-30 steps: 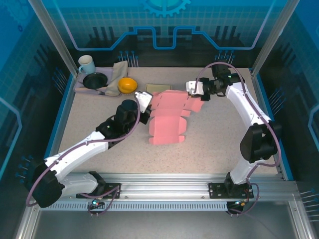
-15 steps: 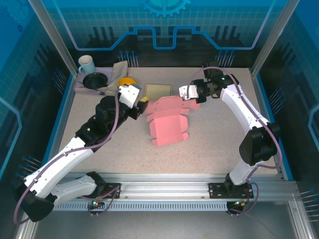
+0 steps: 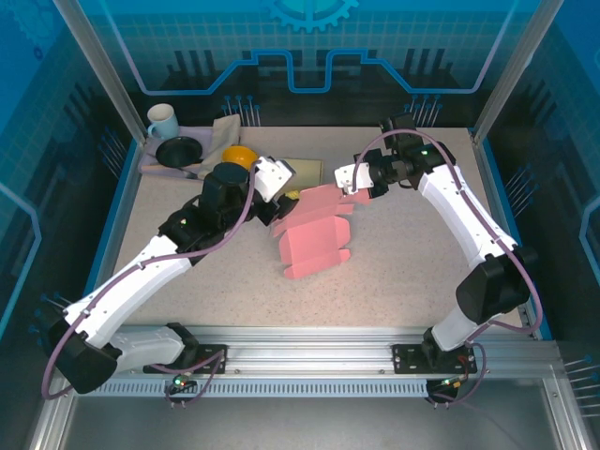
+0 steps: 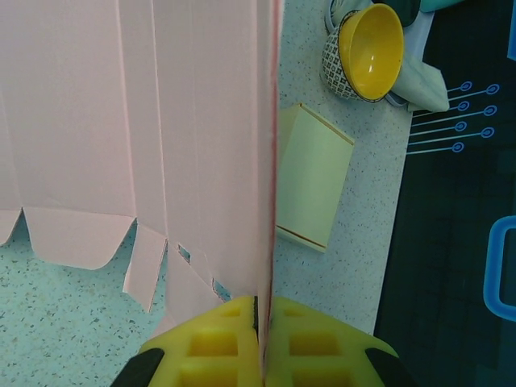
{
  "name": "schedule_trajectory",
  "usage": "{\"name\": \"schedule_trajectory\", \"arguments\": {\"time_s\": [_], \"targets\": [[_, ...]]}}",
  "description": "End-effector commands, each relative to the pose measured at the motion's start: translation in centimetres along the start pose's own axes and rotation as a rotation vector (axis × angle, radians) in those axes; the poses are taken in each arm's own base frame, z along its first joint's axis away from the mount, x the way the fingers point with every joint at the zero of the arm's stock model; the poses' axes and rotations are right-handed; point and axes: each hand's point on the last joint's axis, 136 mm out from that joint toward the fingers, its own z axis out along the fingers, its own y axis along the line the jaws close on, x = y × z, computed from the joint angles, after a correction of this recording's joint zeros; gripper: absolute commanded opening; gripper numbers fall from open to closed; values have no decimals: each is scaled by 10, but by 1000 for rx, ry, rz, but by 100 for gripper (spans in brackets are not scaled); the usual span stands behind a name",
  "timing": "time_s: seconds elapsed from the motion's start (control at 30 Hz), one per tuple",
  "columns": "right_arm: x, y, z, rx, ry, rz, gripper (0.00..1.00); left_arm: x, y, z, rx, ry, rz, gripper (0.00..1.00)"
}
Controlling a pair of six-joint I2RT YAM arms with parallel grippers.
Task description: Fold the paper box
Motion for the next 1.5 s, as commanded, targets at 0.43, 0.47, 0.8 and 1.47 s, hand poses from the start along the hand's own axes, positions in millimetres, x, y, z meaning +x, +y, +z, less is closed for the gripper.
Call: {"name": "schedule_trajectory", "arguments": {"time_s": [0.43, 0.47, 0.8, 1.47], "targets": [[-39, 5, -16, -35, -95, -43, 0, -9, -30, 8, 170, -1, 46, 56], [-41, 6, -16, -36, -100, -44, 0, -9, -30, 10, 171, 0, 46, 55], [-38, 9, -14, -50, -93, -36, 0, -10, -29, 11, 163, -10, 40, 0], [-4, -13, -7, 22, -53, 144, 0, 82, 90, -45, -370, 10, -579, 62]]}}
